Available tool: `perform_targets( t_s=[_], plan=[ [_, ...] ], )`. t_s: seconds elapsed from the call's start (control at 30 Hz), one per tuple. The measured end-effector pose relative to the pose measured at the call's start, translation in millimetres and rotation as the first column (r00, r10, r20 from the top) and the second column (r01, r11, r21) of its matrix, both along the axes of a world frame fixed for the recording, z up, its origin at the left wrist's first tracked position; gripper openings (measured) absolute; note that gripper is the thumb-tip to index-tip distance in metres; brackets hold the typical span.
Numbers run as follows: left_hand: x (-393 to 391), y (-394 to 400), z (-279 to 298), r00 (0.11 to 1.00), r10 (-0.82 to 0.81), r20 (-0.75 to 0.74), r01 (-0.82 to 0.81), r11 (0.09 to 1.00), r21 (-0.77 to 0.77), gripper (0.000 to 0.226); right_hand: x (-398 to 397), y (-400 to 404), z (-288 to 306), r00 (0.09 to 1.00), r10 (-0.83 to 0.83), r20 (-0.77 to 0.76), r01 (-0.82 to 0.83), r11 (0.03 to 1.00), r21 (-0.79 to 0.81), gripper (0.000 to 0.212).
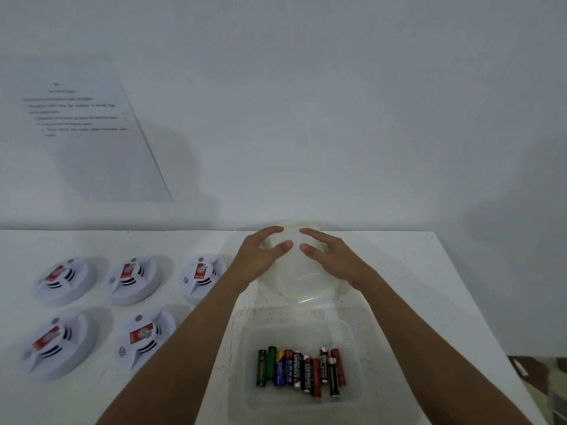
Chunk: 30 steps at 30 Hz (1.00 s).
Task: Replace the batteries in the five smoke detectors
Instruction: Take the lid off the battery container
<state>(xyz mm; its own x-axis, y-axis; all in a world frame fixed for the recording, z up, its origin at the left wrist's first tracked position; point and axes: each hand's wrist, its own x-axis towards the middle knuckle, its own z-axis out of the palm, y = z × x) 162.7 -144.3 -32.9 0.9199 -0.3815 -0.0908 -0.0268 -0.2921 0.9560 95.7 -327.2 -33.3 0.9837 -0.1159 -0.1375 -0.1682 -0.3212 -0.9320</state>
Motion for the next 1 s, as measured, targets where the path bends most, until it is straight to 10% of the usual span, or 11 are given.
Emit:
perform_targets(
  t_s=[0.23, 0.63, 1.0],
  plan=[
    [24.6, 17.5, 26.9, 0.969, -0.223, -0.111, 0.235, 0.965, 0.120, 0.054, 8.7, -4.2, 15.1, 0.992, 0.121, -0.044, -0.123, 0.991, -0.050, 0.036],
    [-26.7, 21.2, -4.1, 0.965, 0.180, 0.191, -0.215, 0.959, 0.185, 0.040, -51.3, 12.0, -6.3, 0.961, -0.275, 0.027, 0.274, 0.934, -0.228, 0.072],
    [-71.1, 32.8, 54.5, 0.954, 0.129, 0.271, -0.179, 0.969, 0.169, 0.060, -70.6, 25.0, 59.9, 0.956, -0.257, 0.142, 0.291, 0.894, -0.340, 0.060]
  ],
)
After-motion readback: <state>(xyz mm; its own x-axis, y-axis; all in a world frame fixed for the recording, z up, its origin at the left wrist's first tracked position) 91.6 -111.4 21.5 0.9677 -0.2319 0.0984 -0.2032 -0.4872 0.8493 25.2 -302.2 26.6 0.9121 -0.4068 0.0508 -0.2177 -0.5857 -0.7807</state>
